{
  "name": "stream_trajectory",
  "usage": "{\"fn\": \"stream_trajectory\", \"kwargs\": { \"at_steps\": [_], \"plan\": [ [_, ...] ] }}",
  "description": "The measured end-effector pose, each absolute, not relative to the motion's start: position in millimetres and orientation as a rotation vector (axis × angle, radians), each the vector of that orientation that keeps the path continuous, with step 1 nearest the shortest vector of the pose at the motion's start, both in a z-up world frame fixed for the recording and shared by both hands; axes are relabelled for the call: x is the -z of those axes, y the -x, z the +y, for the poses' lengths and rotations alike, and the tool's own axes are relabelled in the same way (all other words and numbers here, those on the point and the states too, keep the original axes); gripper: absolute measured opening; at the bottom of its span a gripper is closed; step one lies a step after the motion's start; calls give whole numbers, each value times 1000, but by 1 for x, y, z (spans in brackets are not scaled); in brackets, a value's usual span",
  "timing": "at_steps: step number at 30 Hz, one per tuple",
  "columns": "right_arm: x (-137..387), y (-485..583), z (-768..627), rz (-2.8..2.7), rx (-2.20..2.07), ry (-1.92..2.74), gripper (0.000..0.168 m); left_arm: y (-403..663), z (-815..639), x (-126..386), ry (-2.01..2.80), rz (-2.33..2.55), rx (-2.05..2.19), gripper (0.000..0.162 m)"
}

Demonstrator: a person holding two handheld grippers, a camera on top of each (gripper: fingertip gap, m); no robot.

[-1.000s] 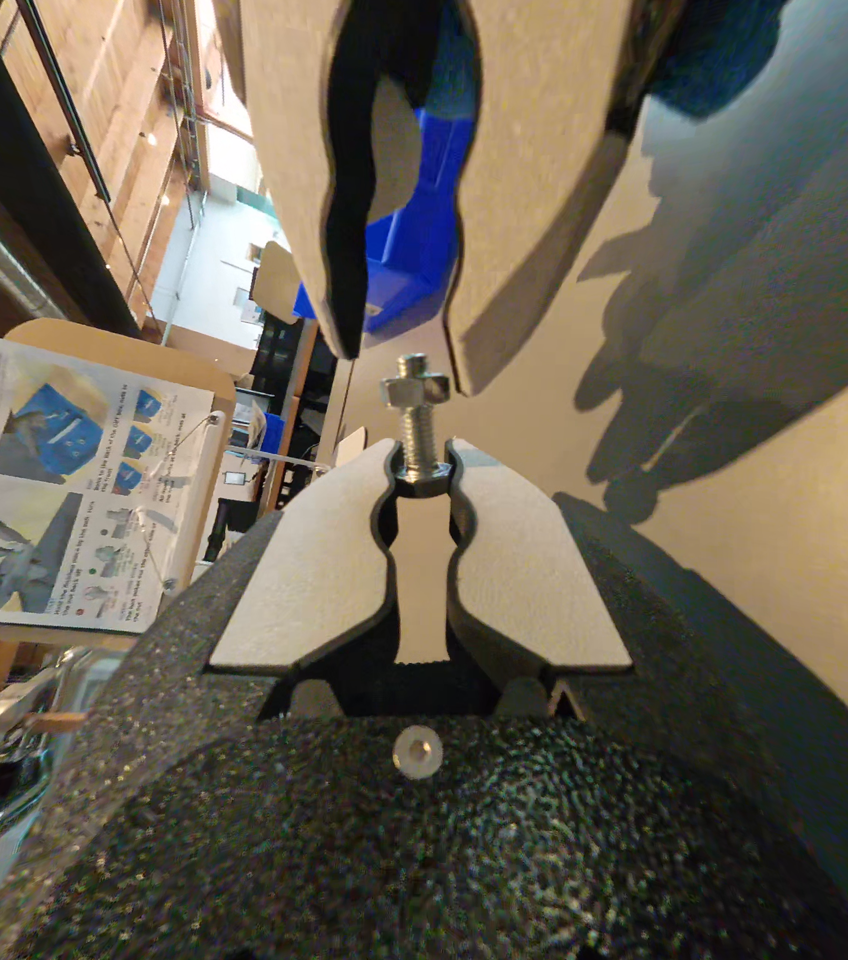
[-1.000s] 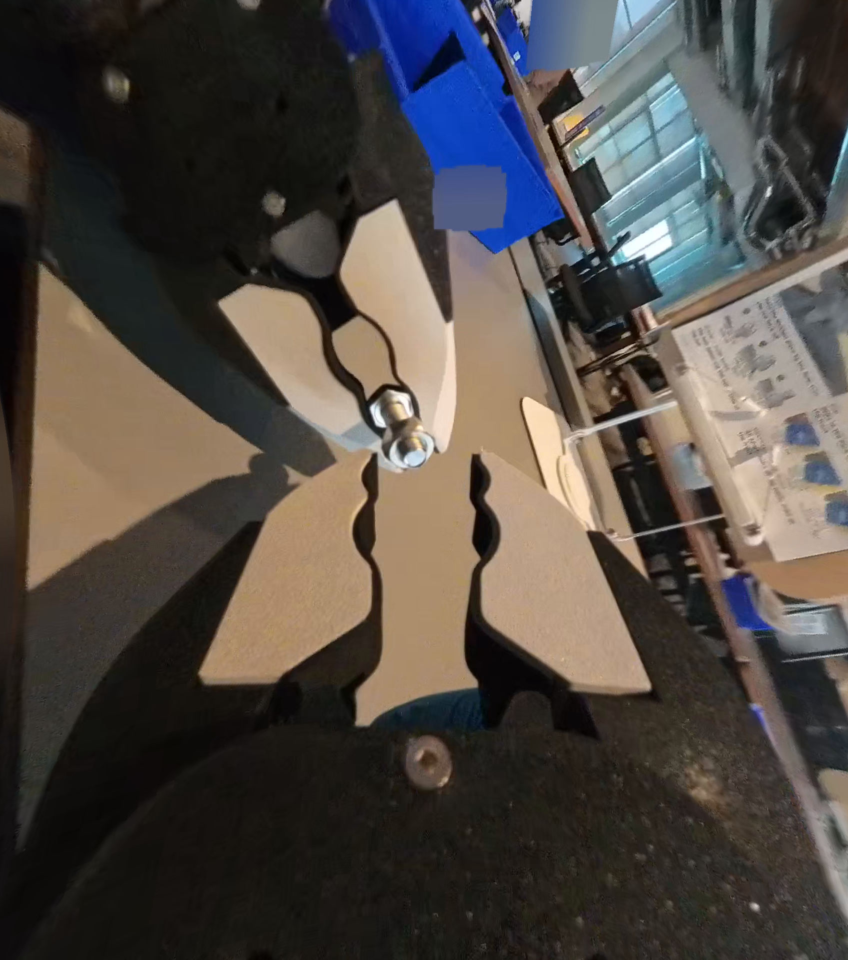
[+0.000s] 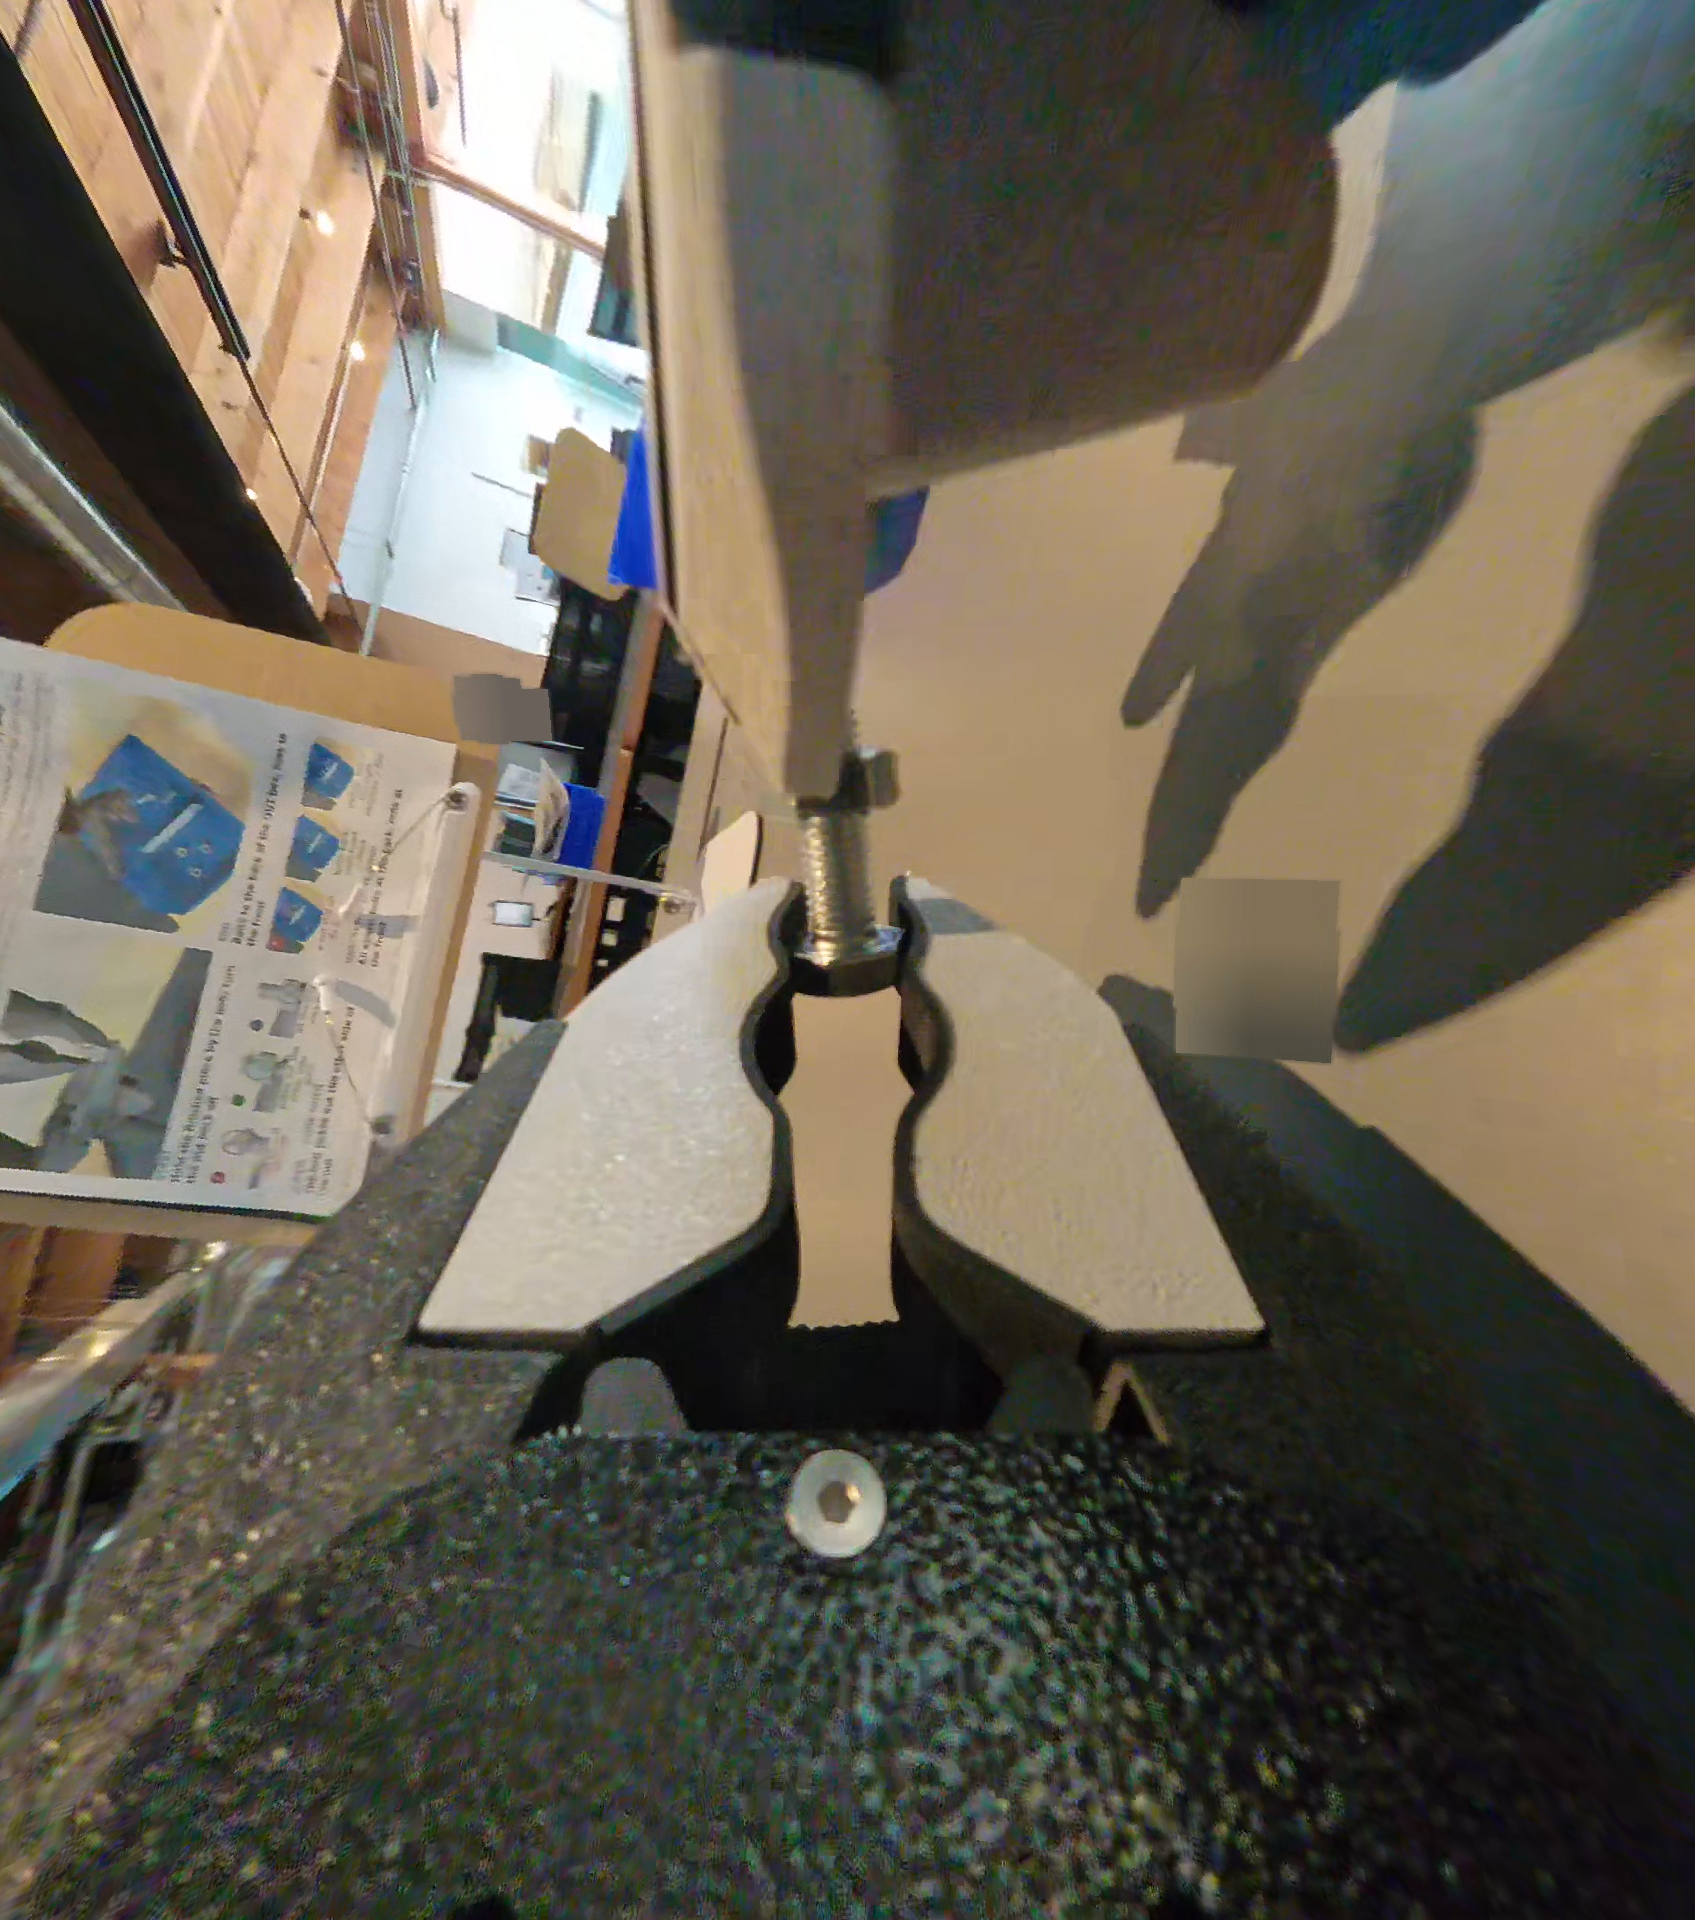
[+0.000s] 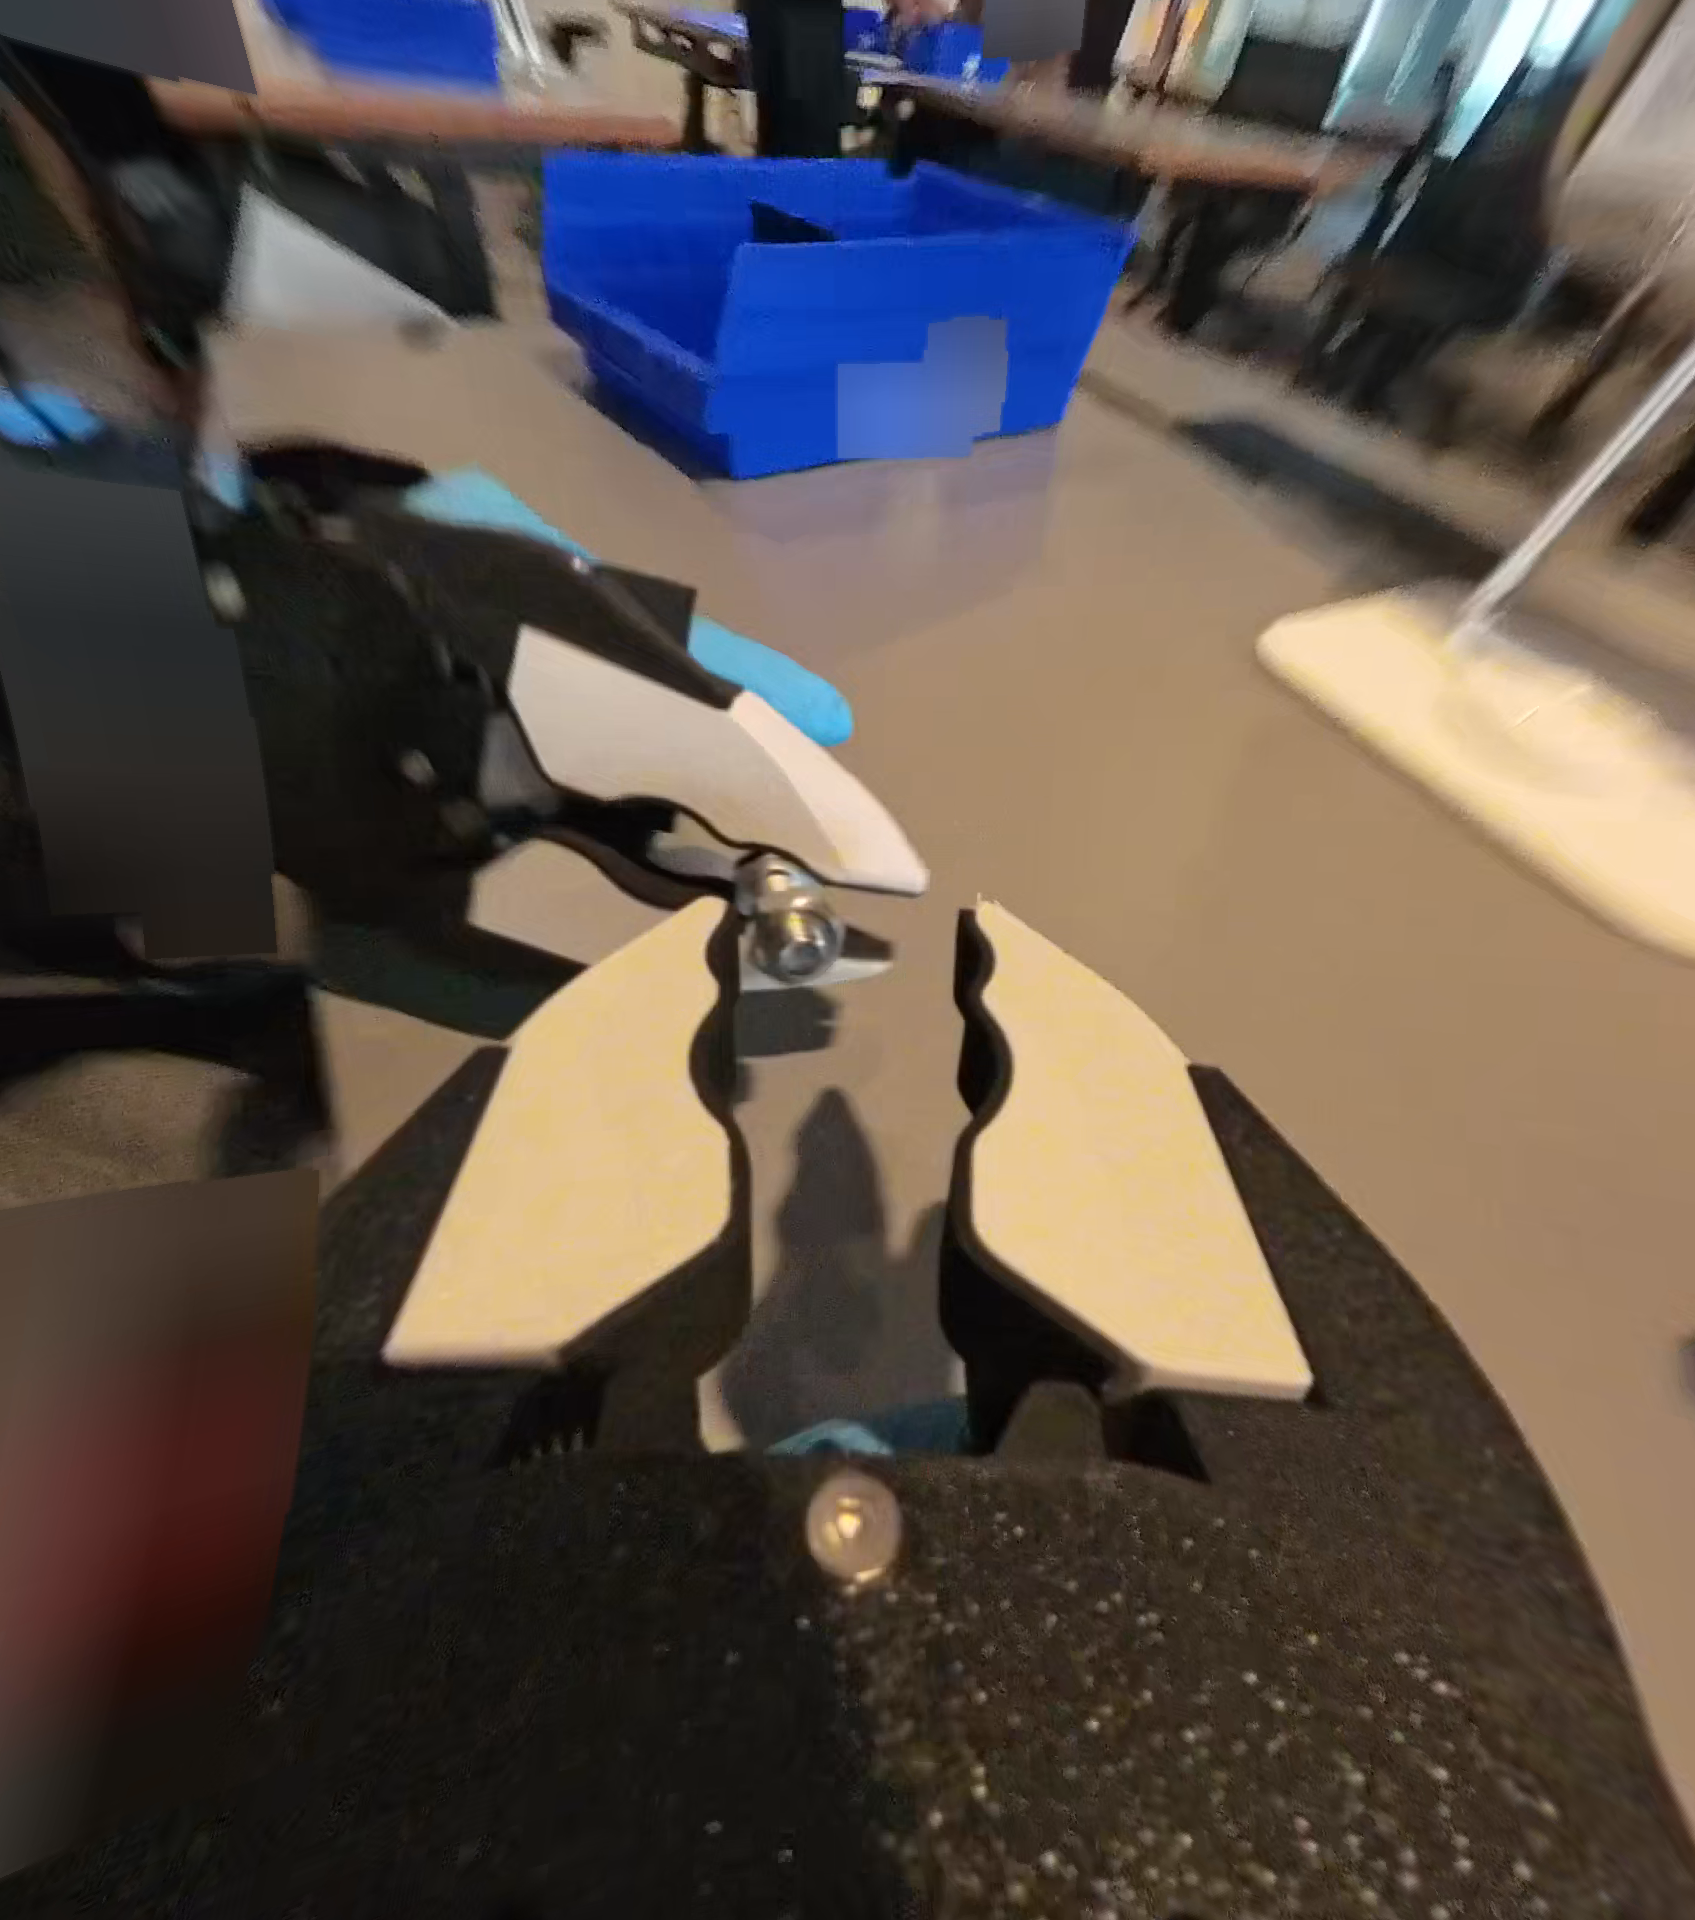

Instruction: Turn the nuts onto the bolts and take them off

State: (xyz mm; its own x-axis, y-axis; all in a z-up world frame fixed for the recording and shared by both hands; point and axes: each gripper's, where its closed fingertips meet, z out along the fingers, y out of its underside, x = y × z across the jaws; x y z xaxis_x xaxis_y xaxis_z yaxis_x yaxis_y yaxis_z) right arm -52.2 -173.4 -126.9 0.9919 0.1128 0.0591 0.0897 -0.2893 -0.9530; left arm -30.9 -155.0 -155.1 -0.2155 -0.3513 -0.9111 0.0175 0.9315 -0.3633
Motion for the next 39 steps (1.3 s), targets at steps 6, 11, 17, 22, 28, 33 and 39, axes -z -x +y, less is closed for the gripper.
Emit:
{"fn": "stream_trajectory", "kwargs": {
  "at_steps": [6, 11, 17, 22, 28, 33, 39],
  "plan": [
    [132, 60, -177, -701, 629, 1745, 37, 34, -158, 156, 276, 1788, 422, 15],
    [134, 63, -174, -749, 665, 1699, 34, 35, -159, 158, 268, 1803, 433, 15],
    [139, 69, -174, -869, 764, 1662, 20, 37, -163, 161, 240, 1826, 438, 15],
    [140, 67, -174, -757, 659, 1785, 19, 35, -160, 158, 203, 1790, 361, 15],
    [144, 64, -173, -215, 73, 2056, 19, 32, -154, 154, 126, 1719, 192, 15],
    [133, 66, -174, 153, -552, 1935, 18, 32, -154, 152, 154, 1722, 246, 15],
    [119, 49, -178, -181, -83, 1862, 33, 32, -152, 154, 238, 1767, 346, 15]
  ]
}}
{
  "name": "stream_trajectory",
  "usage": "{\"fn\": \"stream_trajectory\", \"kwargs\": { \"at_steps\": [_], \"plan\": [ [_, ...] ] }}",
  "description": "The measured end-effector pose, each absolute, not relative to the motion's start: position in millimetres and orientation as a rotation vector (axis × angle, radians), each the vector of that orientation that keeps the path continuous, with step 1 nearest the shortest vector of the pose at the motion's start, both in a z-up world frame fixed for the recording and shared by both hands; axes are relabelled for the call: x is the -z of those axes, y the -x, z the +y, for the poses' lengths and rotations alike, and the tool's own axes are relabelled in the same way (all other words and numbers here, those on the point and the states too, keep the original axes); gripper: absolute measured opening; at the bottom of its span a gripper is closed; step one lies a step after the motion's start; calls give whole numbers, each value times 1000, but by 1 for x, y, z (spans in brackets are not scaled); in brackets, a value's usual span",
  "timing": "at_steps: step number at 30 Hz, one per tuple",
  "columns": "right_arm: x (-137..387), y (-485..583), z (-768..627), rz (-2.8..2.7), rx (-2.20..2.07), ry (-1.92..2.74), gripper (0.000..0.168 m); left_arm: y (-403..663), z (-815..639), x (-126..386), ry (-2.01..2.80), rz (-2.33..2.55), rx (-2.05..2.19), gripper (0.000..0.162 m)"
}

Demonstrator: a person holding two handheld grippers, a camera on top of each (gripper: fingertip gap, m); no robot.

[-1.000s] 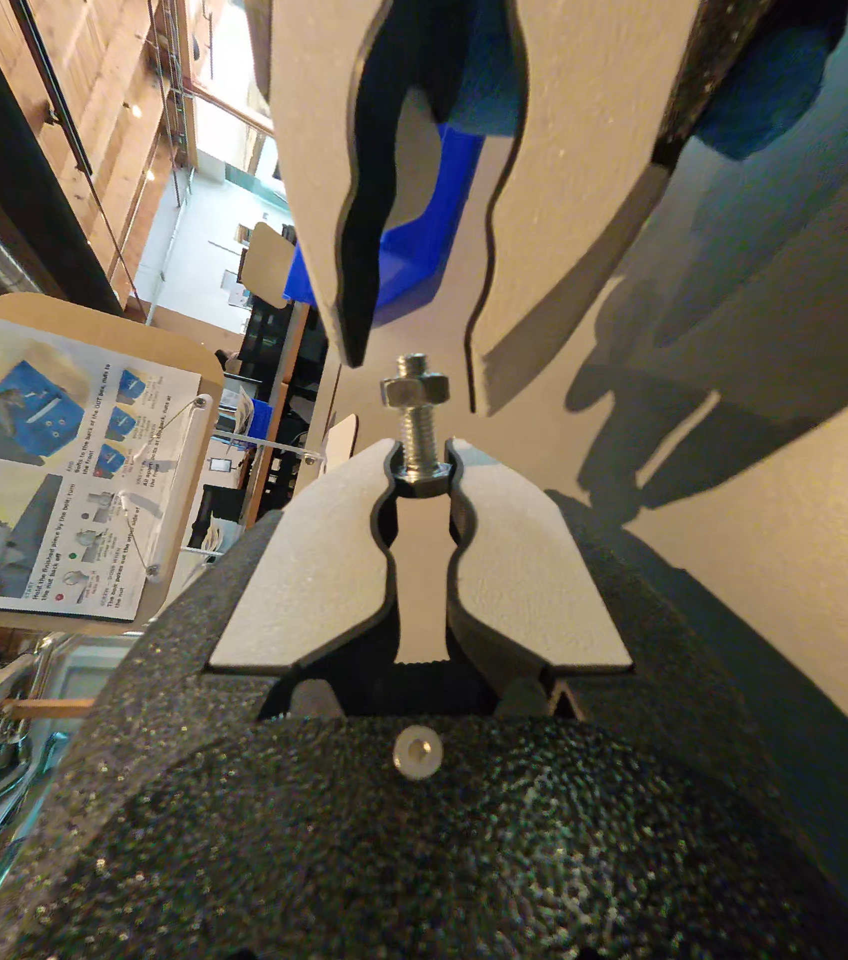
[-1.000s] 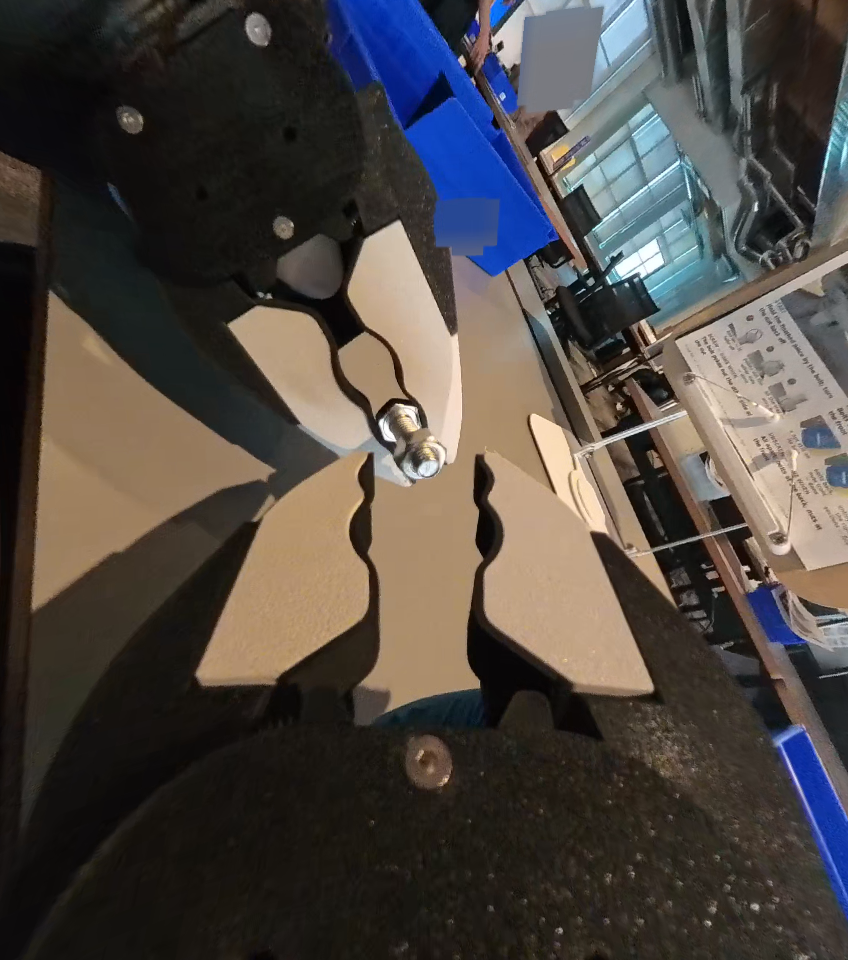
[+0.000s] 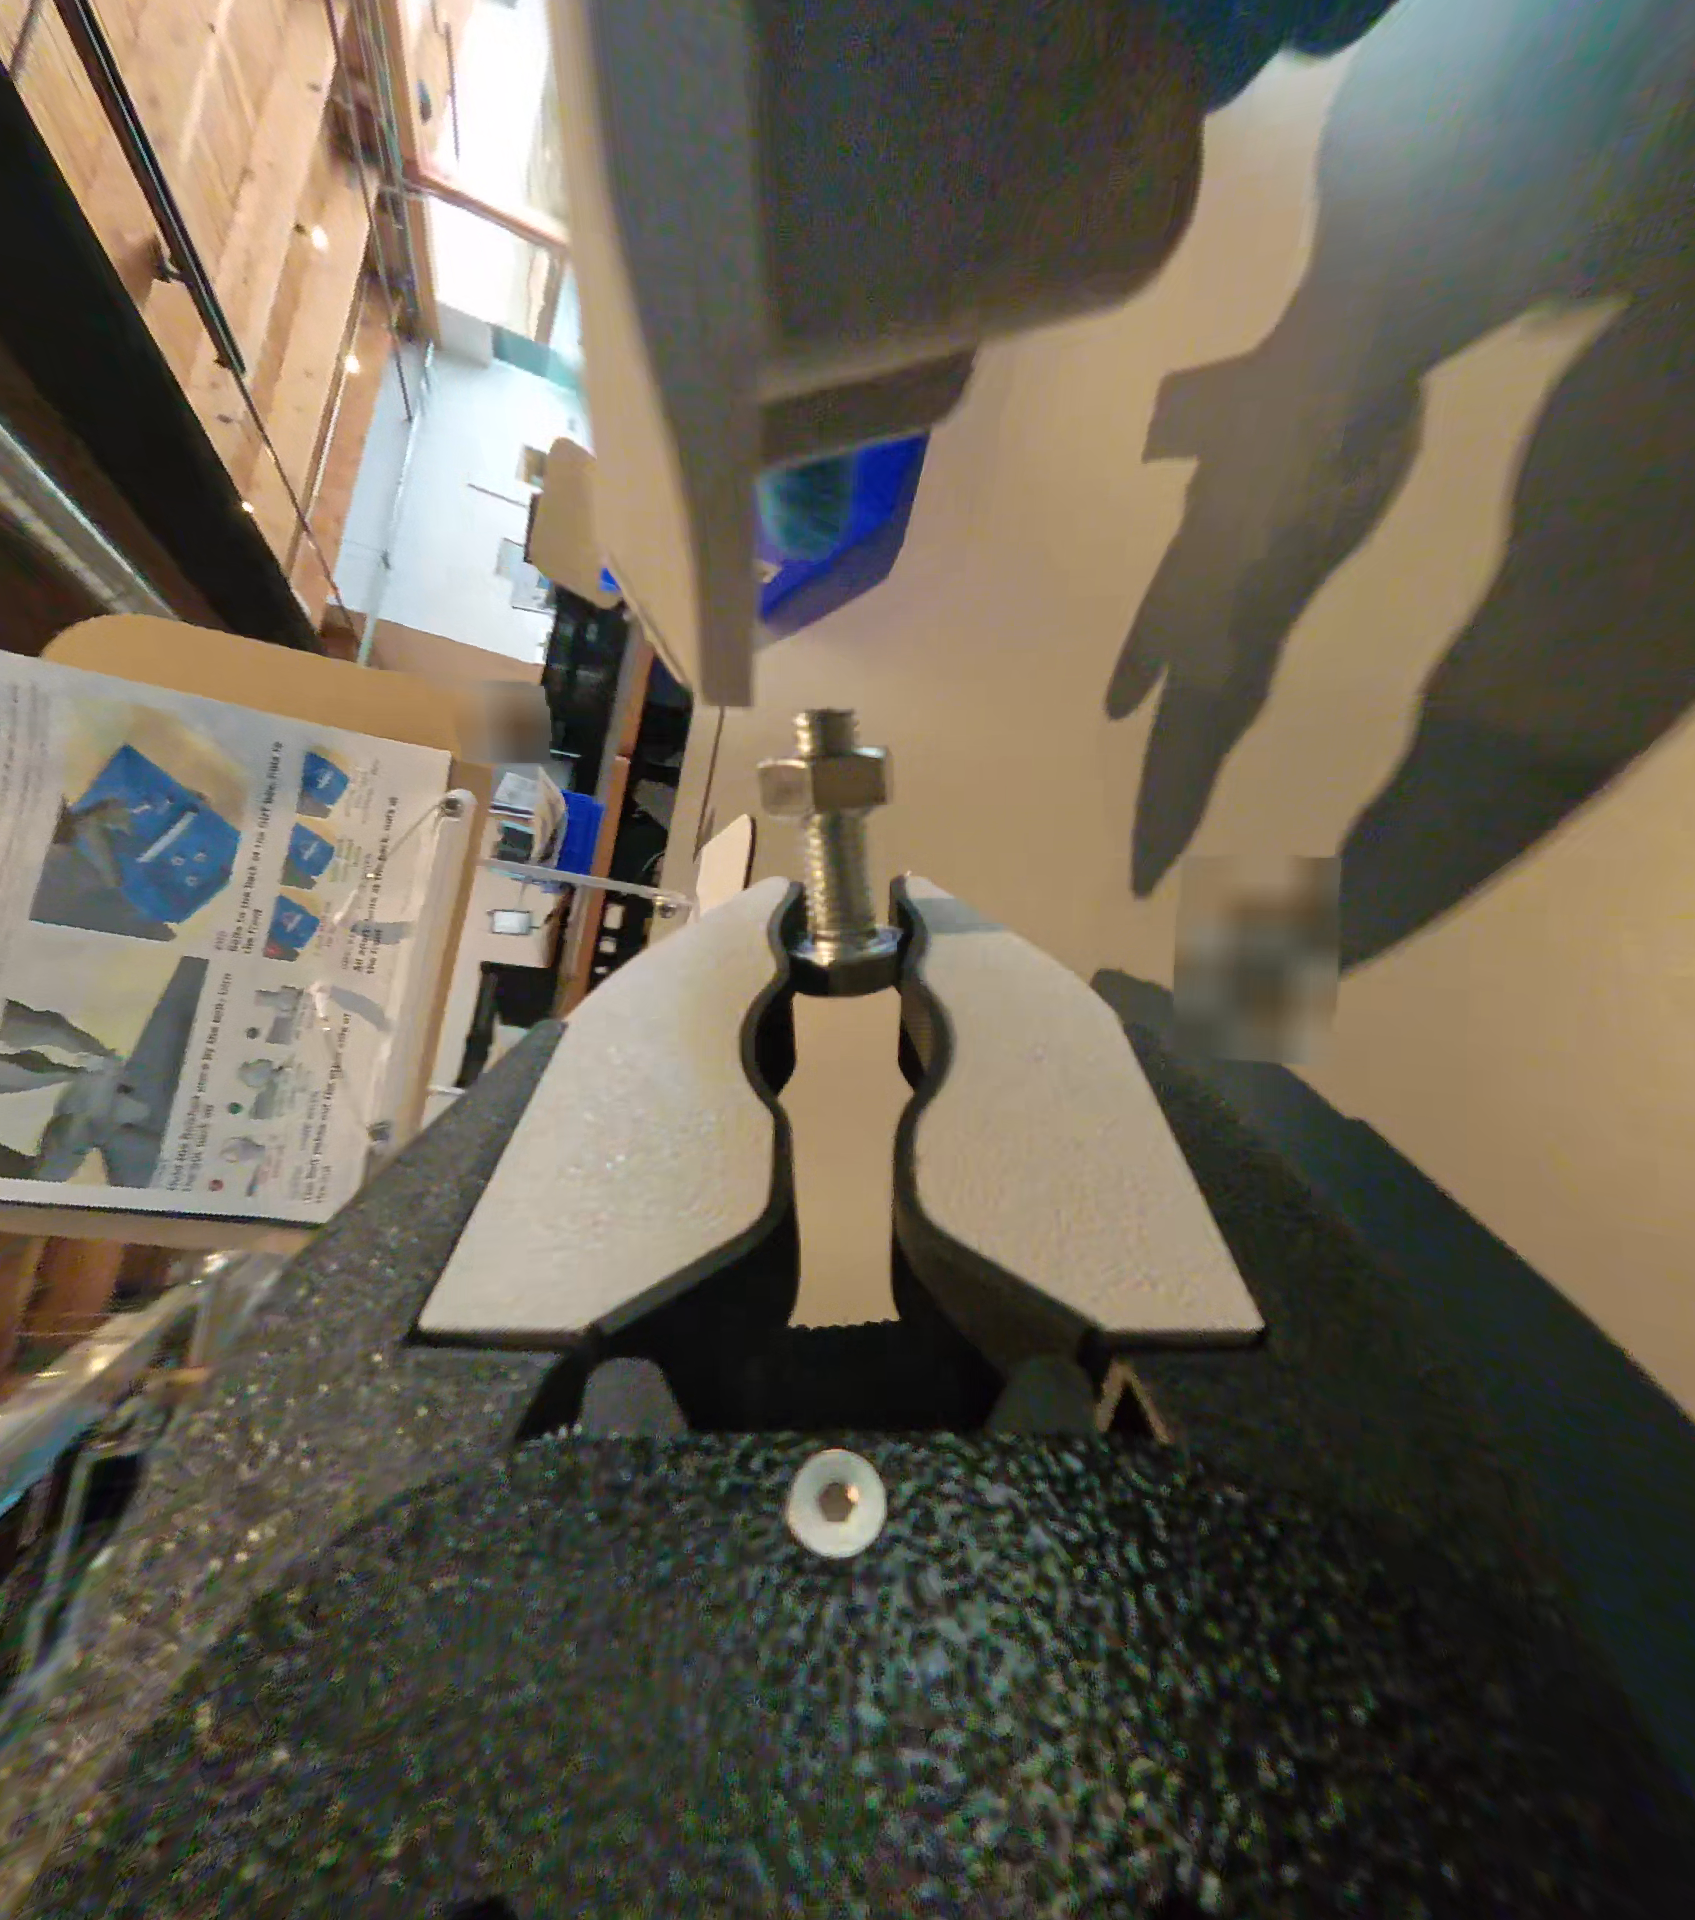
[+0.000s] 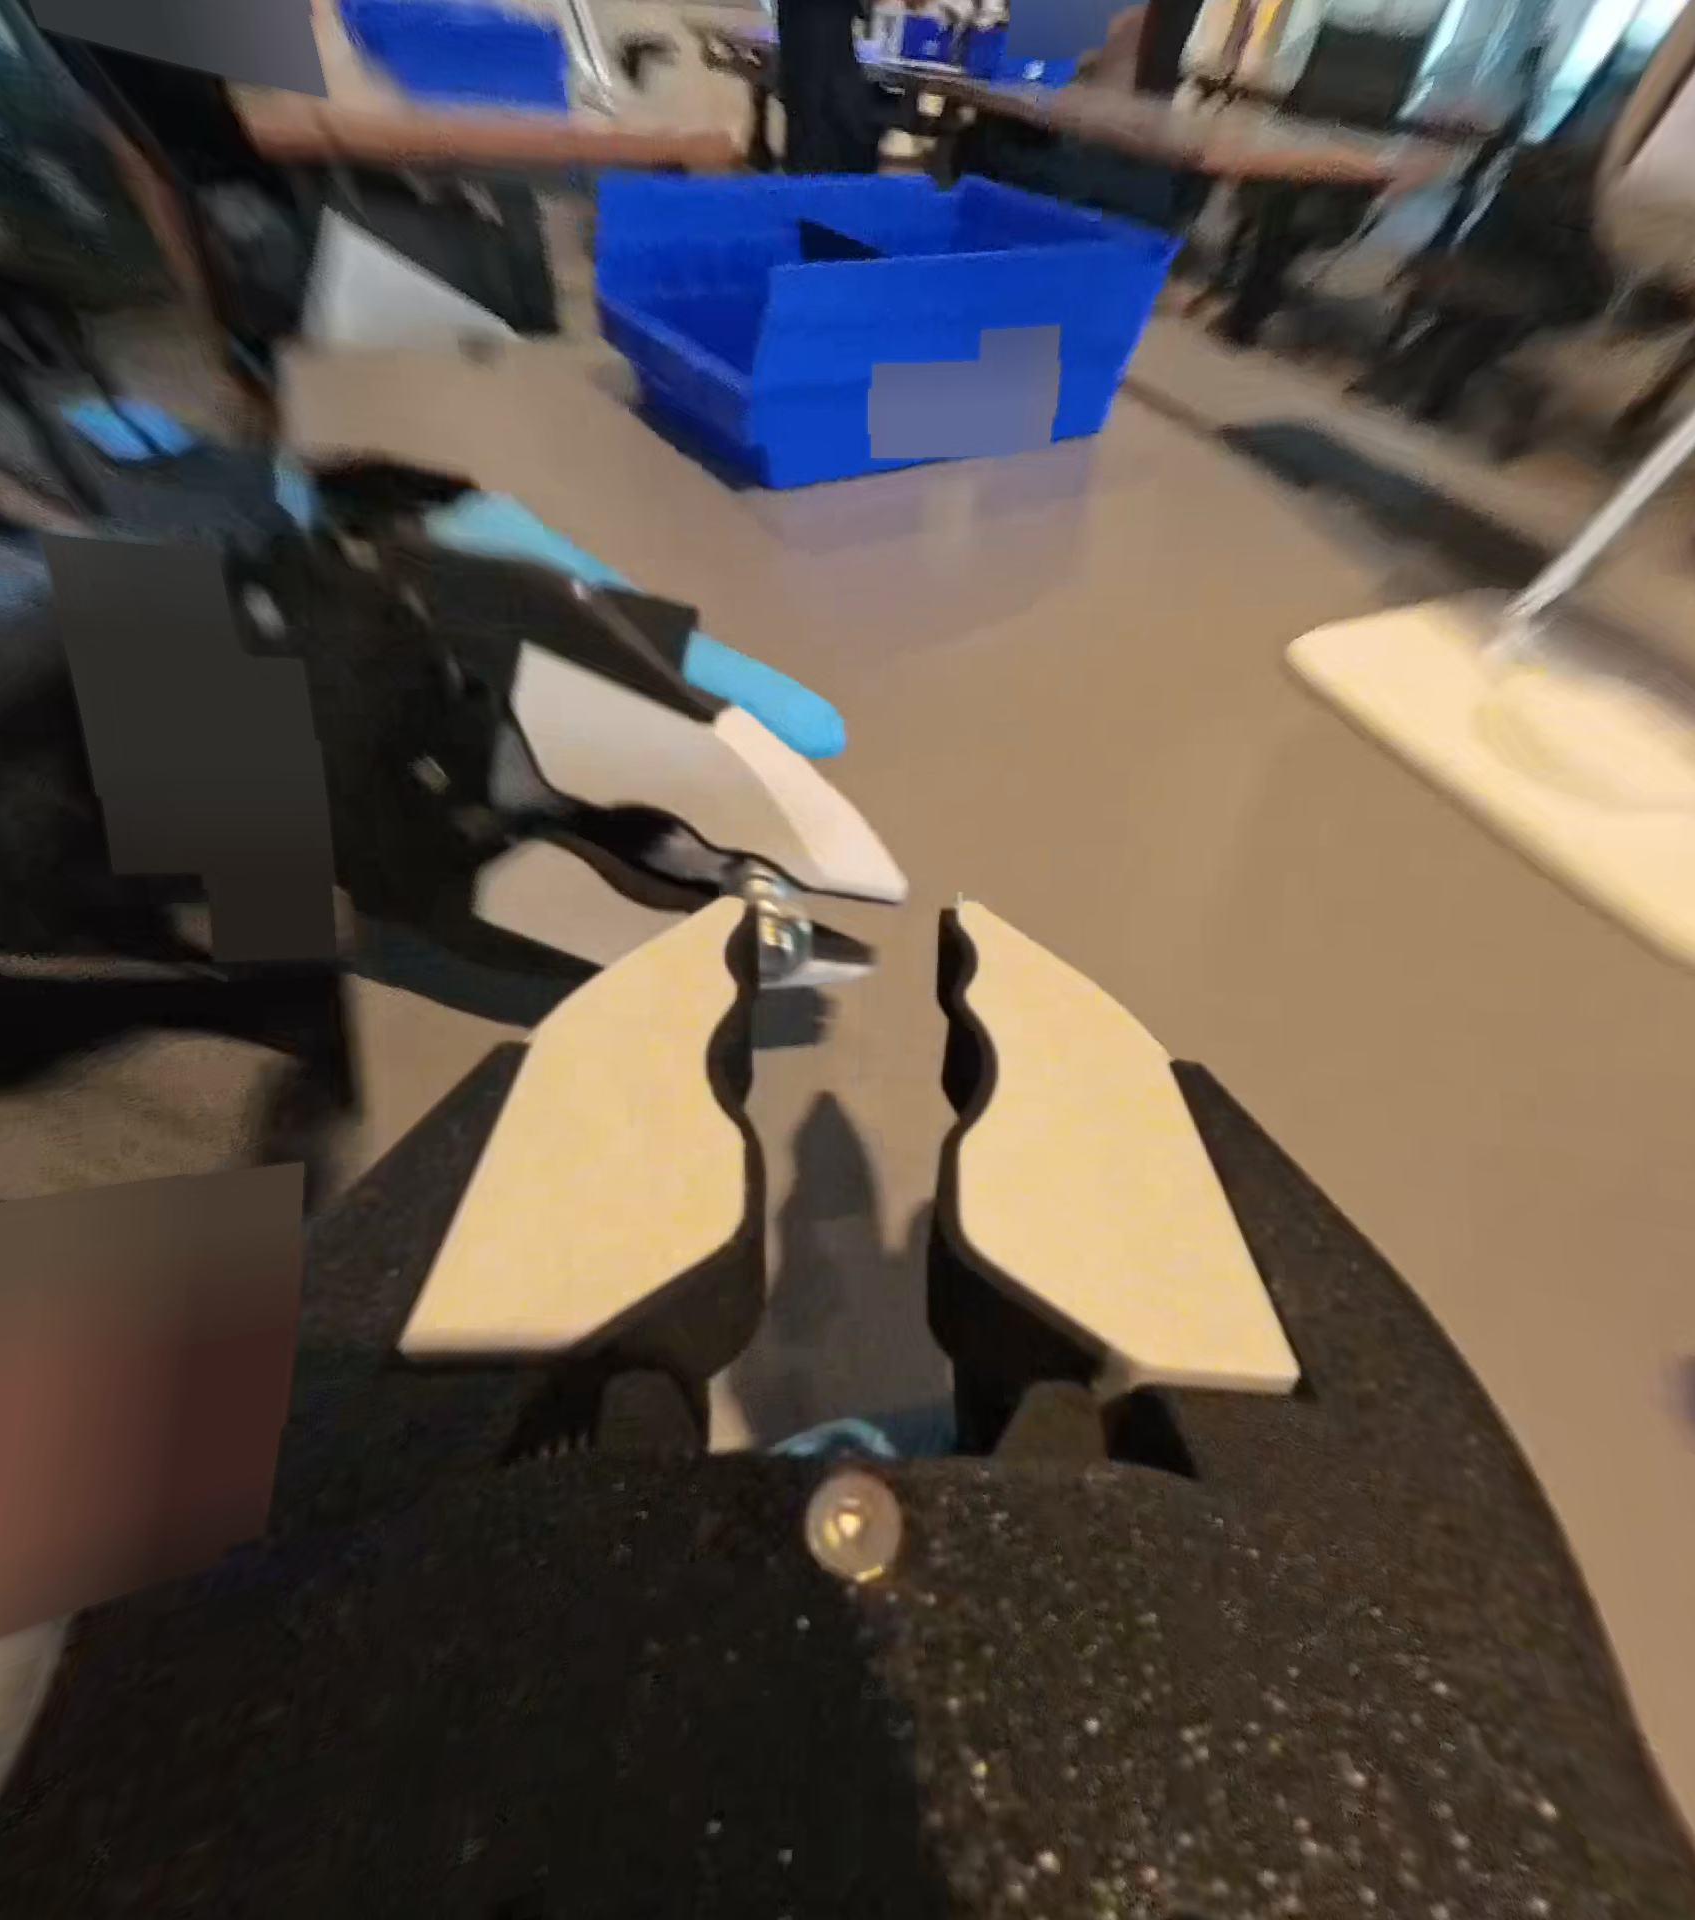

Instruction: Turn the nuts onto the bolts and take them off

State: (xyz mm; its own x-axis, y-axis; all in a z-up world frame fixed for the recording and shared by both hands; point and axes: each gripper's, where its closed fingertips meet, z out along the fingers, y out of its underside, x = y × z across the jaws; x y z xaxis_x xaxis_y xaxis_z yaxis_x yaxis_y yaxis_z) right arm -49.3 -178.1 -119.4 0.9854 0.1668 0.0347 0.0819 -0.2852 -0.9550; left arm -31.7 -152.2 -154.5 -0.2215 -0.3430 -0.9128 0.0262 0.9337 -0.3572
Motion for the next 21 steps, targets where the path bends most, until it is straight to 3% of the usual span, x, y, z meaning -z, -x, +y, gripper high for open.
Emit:
{"fn": "stream_trajectory", "kwargs": {
  "at_steps": [5, 11, 17, 21],
  "plan": [
    [124, 52, -182, -656, 556, 1782, 36, 33, -153, 156, 286, 1799, 433, 15],
    [135, 67, -180, -782, 573, 1742, 35, 35, -159, 160, 270, 1838, 467, 15],
    [150, 64, -173, -816, 689, 1779, 18, 37, -163, 165, 230, 1860, 450, 15],
    [150, 61, -170, -665, 591, 1889, 18, 34, -156, 161, 202, 1809, 342, 15]
  ]
}}
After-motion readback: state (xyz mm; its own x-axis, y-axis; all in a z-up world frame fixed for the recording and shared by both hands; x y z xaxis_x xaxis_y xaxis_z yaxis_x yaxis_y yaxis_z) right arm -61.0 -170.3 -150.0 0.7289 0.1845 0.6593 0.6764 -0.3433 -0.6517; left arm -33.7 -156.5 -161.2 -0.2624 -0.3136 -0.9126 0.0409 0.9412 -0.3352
